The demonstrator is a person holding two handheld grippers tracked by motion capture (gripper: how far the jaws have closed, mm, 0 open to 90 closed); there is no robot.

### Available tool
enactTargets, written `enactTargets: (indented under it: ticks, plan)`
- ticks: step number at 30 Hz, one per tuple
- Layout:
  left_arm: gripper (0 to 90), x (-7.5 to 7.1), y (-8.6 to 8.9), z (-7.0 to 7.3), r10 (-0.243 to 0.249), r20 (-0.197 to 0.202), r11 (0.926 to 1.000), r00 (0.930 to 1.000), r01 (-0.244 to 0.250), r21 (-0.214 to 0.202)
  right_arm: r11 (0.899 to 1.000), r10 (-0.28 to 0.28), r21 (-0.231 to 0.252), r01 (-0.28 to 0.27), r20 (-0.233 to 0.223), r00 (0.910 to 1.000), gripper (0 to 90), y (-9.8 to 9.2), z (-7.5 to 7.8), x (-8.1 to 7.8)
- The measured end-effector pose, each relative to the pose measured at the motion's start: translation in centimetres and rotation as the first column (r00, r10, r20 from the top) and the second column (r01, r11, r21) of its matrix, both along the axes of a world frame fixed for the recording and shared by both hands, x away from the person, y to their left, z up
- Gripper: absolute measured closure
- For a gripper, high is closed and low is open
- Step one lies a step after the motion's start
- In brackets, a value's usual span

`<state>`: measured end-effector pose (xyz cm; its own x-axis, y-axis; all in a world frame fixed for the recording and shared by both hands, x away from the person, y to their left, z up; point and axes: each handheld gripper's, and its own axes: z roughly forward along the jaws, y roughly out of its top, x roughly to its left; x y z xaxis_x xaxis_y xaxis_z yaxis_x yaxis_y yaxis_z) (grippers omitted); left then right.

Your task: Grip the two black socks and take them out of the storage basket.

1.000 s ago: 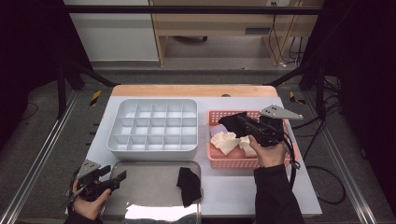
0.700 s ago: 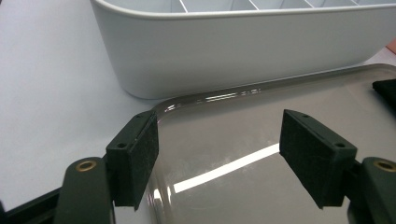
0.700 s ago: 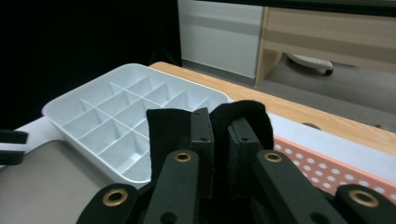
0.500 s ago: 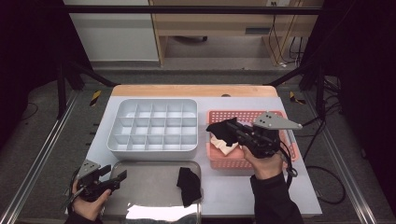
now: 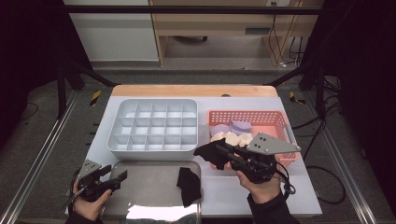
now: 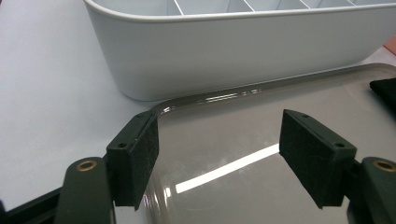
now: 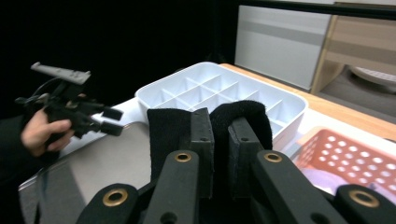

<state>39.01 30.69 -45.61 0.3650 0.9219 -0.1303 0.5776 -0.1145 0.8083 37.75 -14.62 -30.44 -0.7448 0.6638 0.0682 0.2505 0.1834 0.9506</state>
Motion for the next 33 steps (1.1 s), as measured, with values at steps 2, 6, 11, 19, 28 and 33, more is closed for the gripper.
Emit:
enactTargets:
  ticks: [2, 6, 11, 19, 28, 33]
  plan:
    - [28.0, 0.0, 0.0, 0.0, -0.001, 0.001, 1.0, 1.0, 0.001, 0.002, 1.0, 0.012, -0.003, -0.012, -0.003, 0.9999, 83.3, 0.1, -0.3, -0.5]
    - [28.0, 0.0, 0.1, 0.0, 0.0, 0.001, 1.0, 1.0, 0.0, 0.0, 1.0, 0.028, -0.008, -0.029, -0.024, 0.9993, 83.2, 0.2, -1.3, -1.2]
    - [28.0, 0.0, 0.0, 0.0, 0.0, 0.0, 1.0, 1.0, 0.0, -0.001, 0.998, 0.046, -0.028, -0.048, -0.078, 0.9959, 83.2, -0.2, -3.4, -1.7]
    - [28.0, 0.0, 0.0, 0.0, 0.001, 0.001, 1.0, 1.0, -0.001, 0.003, 0.997, 0.043, -0.062, -0.055, -0.177, 0.9833, 83.2, -1.7, -7.1, -2.0]
    - [28.0, 0.0, 0.0, 0.0, 0.0, 0.0, 1.0, 1.0, 0.0, 0.001, 0.991, -0.047, -0.136, 0.01, -0.271, 0.9615, 83.1, -3.5, -12.0, -1.4]
    - [28.0, -0.1, 0.0, 0.1, -0.002, 0.001, 1.0, 1.0, 0.002, 0.002, 0.985, -0.086, -0.169, 0.036, -0.301, 0.9499, 82.8, -4.5, -13.9, -1.2]
